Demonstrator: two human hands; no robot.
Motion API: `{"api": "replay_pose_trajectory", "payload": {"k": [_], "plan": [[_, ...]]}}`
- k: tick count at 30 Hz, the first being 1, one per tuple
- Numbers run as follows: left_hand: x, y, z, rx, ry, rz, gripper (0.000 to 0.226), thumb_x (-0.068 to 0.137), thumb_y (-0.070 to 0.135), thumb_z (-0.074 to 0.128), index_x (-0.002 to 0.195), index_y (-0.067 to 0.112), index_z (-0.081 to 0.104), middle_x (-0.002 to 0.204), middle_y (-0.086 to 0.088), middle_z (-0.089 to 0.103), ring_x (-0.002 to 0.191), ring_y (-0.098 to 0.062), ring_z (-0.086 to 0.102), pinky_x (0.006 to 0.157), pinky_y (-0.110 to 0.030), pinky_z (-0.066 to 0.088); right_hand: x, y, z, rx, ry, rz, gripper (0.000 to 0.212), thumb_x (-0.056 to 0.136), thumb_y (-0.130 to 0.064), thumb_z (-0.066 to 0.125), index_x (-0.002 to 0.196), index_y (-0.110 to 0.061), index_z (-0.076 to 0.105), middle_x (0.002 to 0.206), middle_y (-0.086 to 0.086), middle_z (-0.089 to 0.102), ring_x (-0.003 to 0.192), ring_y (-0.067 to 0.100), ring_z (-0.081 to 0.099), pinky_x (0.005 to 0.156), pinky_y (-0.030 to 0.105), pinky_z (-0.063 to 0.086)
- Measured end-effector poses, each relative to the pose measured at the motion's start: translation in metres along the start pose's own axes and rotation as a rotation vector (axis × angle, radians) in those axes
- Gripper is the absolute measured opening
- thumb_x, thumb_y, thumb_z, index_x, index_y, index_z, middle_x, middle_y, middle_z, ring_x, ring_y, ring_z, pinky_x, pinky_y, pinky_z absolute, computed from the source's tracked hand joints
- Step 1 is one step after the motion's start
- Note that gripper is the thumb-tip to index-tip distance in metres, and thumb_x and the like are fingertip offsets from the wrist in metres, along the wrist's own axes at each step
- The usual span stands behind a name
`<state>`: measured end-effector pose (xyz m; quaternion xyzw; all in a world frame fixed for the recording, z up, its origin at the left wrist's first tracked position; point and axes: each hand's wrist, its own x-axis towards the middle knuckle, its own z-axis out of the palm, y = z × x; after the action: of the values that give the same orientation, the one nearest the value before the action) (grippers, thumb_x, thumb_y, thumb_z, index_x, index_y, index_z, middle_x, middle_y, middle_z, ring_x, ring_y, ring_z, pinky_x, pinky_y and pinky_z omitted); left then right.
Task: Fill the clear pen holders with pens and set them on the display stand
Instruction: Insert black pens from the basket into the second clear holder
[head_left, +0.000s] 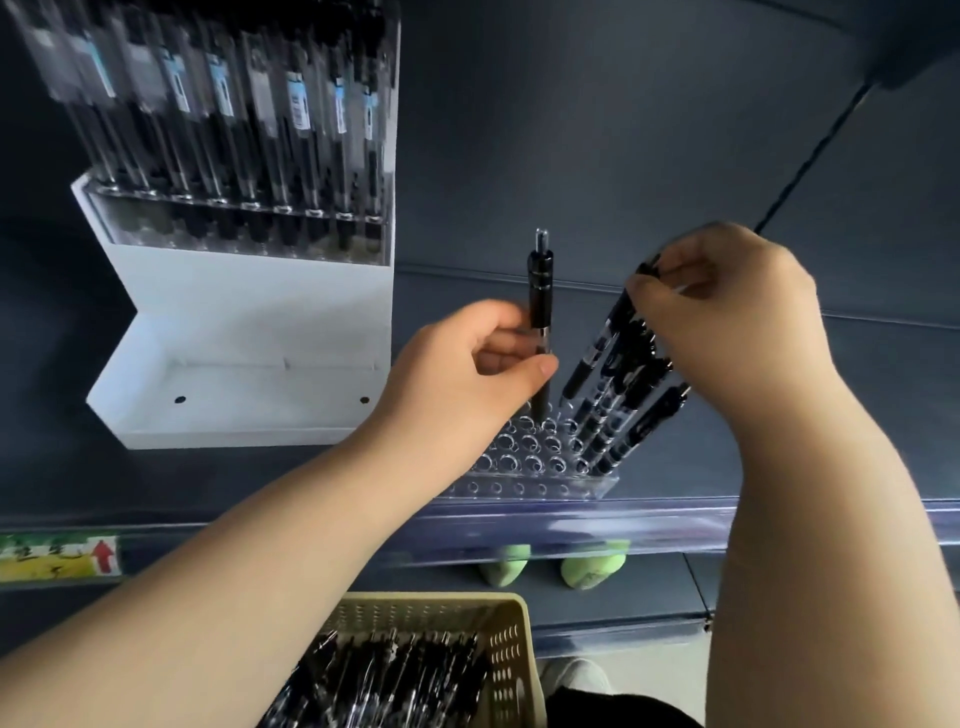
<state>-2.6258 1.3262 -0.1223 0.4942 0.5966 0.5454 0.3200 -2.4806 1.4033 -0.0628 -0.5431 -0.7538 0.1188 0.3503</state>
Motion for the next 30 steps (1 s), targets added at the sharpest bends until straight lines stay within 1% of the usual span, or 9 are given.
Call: {"api": "replay_pose_trajectory", "payload": {"k": [3,4,5,8,9,11,19,26,30], "plan": [[0.0,0.0,0.001,-0.013,0.007,-0.007,0.028,0.079,0.019,0.072,0.106,0.022,0.066,0.09,0.009,0.071,0.087,-0.007,0.066,0.088,-0.032,0.053,0.0,0.0,0.0,-0.027,-0.007,-0.006,0.005,0.081,-0.023,0.062,0.085,-0.023,0.059,0.071,-0.021,0.056,0.066,-0.002,0.054,0.054,0.002,0.034],[0.0,-0.001,0.001,-0.015,0.008,-0.009,0.027,0.079,0.019,0.072,0.105,0.024,0.065,0.089,0.009,0.071,0.087,-0.007,0.066,0.088,-0.032,0.053,-0.001,0.0,-0.001,-0.034,-0.008,-0.008,0.005,0.081,-0.023,0.062,0.085,-0.023,0.059,0.071,-0.021,0.056,0.066,-0.002,0.053,0.054,0.002,0.034],[0.0,-0.001,0.001,-0.016,0.009,-0.01,0.026,0.079,0.019,0.072,0.104,0.025,0.065,0.089,0.01,0.071,0.086,-0.007,0.066,0.088,-0.031,0.053,-0.001,-0.001,-0.001,-0.038,-0.009,-0.008,0.005,0.081,-0.022,0.062,0.086,-0.023,0.059,0.071,-0.021,0.056,0.067,0.0,0.054,0.056,0.005,0.035],[-0.001,0.0,0.001,-0.024,0.012,-0.012,0.025,0.079,0.019,0.072,0.102,0.026,0.065,0.088,0.011,0.07,0.086,-0.005,0.066,0.087,-0.029,0.053,-0.003,-0.003,-0.002,-0.055,-0.009,-0.016,0.01,0.081,-0.021,0.061,0.09,-0.023,0.062,0.071,-0.019,0.057,0.074,0.009,0.057,0.062,0.019,0.039],[-0.001,0.001,0.001,-0.027,0.013,-0.011,0.025,0.079,0.018,0.072,0.102,0.026,0.065,0.088,0.011,0.07,0.085,-0.005,0.066,0.087,-0.028,0.053,-0.003,-0.004,-0.002,-0.06,-0.009,-0.022,0.011,0.081,-0.02,0.061,0.091,-0.023,0.062,0.071,-0.019,0.057,0.076,0.01,0.057,0.066,0.02,0.04],[-0.001,0.001,0.002,-0.03,0.016,-0.011,0.025,0.079,0.018,0.072,0.102,0.027,0.065,0.087,0.011,0.07,0.085,-0.004,0.066,0.086,-0.026,0.053,-0.004,-0.005,-0.001,-0.066,-0.008,-0.031,0.011,0.081,-0.019,0.061,0.092,-0.023,0.062,0.07,-0.018,0.057,0.078,0.012,0.058,0.069,0.022,0.041],[-0.002,0.004,0.0,-0.028,0.016,-0.013,0.026,0.08,0.02,0.071,0.105,0.025,0.065,0.089,0.012,0.071,0.085,-0.002,0.065,0.086,-0.023,0.052,-0.004,-0.006,-0.001,-0.105,-0.021,-0.044,0.011,0.081,-0.018,0.061,0.089,-0.025,0.061,0.068,-0.019,0.055,0.079,0.017,0.06,0.071,0.026,0.047],[-0.002,0.002,0.001,-0.028,0.009,-0.015,0.025,0.08,0.02,0.071,0.104,0.026,0.065,0.088,0.012,0.07,0.084,-0.002,0.065,0.084,-0.022,0.052,-0.006,-0.007,0.005,-0.135,-0.05,-0.022,0.011,0.08,-0.019,0.059,0.088,-0.022,0.065,0.076,-0.01,0.061,0.083,0.02,0.062,0.08,0.035,0.052],[-0.002,0.001,0.003,-0.029,0.005,-0.018,0.024,0.08,0.02,0.071,0.103,0.027,0.066,0.087,0.011,0.07,0.083,-0.002,0.065,0.081,-0.019,0.052,-0.006,-0.006,0.009,-0.156,-0.072,-0.02,0.015,0.08,-0.018,0.058,0.092,-0.021,0.066,0.08,-0.006,0.062,0.085,0.022,0.061,0.082,0.036,0.051]]}}
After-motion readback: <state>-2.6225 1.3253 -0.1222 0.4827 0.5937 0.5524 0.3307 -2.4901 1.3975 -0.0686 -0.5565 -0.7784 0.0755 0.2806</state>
